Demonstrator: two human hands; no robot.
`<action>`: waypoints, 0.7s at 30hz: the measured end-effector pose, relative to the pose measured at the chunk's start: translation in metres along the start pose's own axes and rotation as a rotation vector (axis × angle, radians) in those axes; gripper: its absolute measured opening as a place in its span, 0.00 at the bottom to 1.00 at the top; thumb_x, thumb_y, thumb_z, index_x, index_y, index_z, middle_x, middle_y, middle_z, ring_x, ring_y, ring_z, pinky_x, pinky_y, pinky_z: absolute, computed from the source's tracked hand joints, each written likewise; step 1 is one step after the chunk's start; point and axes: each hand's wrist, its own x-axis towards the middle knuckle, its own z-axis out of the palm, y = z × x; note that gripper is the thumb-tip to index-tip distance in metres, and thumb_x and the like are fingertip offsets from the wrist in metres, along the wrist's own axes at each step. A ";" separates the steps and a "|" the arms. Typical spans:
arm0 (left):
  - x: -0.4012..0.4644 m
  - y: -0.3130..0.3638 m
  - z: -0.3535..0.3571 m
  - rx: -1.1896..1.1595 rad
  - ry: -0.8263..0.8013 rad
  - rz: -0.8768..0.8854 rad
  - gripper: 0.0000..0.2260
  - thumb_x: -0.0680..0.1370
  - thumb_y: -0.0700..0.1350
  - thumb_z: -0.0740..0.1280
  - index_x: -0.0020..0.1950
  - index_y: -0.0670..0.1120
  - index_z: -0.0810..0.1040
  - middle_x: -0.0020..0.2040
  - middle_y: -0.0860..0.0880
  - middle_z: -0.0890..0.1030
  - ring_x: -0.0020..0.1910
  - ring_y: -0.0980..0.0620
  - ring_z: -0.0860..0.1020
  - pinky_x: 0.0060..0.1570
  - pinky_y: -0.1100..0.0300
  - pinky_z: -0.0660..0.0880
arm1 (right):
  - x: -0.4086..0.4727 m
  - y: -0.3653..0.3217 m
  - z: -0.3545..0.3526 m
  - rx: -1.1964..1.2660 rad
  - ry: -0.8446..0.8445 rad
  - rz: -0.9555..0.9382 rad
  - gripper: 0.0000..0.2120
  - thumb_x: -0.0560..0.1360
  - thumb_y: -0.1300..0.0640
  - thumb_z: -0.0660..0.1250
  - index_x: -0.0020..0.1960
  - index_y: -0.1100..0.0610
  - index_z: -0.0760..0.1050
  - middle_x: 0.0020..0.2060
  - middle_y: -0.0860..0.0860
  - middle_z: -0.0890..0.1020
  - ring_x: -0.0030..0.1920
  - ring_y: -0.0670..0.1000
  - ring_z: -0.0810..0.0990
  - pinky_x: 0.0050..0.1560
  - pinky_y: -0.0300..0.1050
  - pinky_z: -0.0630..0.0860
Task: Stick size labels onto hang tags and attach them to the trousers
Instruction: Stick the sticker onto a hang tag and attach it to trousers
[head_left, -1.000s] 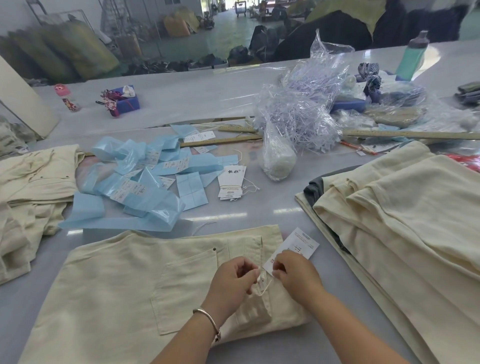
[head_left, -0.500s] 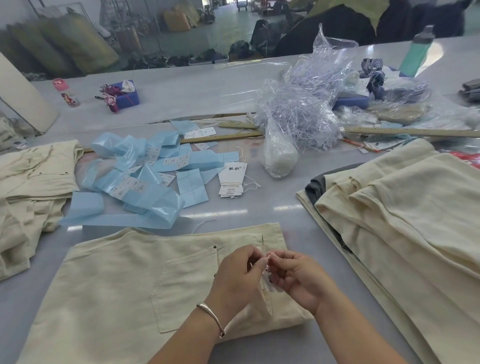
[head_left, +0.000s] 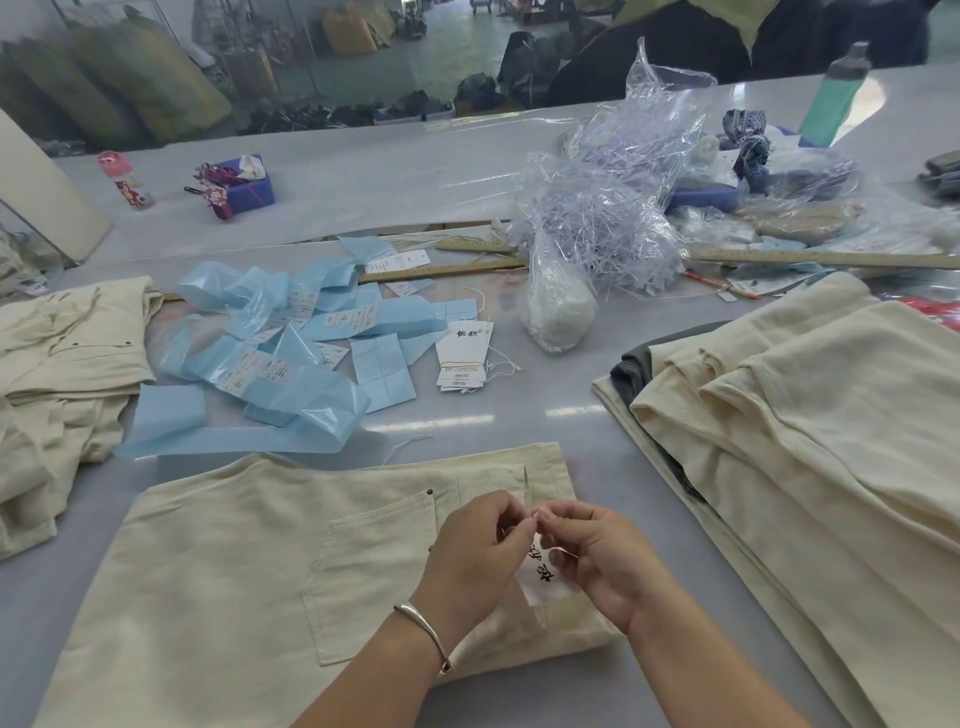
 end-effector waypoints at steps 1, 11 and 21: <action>0.000 -0.001 0.000 0.007 0.002 0.002 0.13 0.76 0.42 0.69 0.34 0.53 0.73 0.27 0.57 0.72 0.30 0.60 0.69 0.33 0.68 0.65 | -0.001 0.000 0.000 -0.035 0.016 -0.030 0.05 0.65 0.63 0.73 0.40 0.61 0.81 0.32 0.53 0.81 0.30 0.45 0.76 0.29 0.35 0.70; 0.004 -0.012 0.000 -0.136 0.001 -0.021 0.08 0.74 0.42 0.73 0.38 0.48 0.76 0.29 0.58 0.76 0.30 0.58 0.71 0.35 0.63 0.69 | -0.004 0.000 0.006 0.022 0.051 0.021 0.06 0.63 0.64 0.72 0.40 0.62 0.79 0.29 0.52 0.78 0.27 0.44 0.74 0.26 0.34 0.68; 0.001 -0.027 -0.005 -0.085 -0.011 -0.031 0.11 0.73 0.50 0.74 0.37 0.52 0.73 0.32 0.59 0.76 0.31 0.61 0.69 0.35 0.65 0.68 | -0.008 -0.006 0.010 -0.205 0.125 -0.004 0.03 0.71 0.69 0.70 0.40 0.64 0.80 0.28 0.52 0.79 0.29 0.46 0.74 0.28 0.35 0.69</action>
